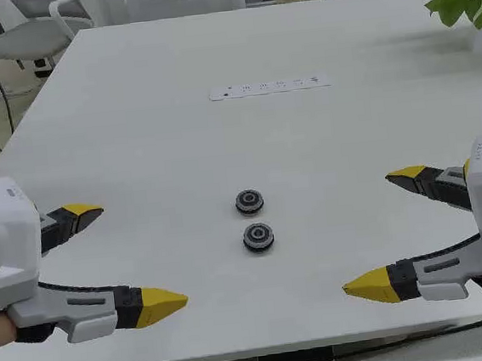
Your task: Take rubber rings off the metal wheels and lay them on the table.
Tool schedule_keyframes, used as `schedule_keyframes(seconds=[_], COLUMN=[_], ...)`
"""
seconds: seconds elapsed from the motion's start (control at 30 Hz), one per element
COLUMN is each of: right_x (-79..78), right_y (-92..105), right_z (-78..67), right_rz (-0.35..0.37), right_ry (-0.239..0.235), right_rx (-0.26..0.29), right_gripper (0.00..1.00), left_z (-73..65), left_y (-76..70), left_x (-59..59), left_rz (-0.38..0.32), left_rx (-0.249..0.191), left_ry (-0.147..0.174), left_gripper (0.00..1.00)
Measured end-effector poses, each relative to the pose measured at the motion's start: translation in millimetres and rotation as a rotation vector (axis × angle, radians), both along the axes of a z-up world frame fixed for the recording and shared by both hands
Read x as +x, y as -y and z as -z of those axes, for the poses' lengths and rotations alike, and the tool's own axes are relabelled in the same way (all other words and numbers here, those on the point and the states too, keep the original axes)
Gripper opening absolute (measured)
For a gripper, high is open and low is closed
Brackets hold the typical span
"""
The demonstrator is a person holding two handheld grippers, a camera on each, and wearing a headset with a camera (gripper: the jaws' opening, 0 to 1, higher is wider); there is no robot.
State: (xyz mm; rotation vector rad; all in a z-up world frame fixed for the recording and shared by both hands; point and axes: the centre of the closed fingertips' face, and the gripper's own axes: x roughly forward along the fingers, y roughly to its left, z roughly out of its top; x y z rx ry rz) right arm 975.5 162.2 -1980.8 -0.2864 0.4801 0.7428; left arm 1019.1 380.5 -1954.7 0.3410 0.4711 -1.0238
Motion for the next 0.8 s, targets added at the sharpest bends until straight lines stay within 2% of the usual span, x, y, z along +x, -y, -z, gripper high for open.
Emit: schedule_keyframes(seconds=[0.8], right_x=[0.9], right_y=[0.8], right_z=[-1.9], right_rz=[0.003], right_ry=[0.009], right_rx=[0.002], right_gripper=[0.99], left_z=[-2.2], left_y=[-2.8], left_x=[1.9], left_rz=[-0.006], left_rx=[0.0], left_ry=[0.009], left_gripper=[0.95])
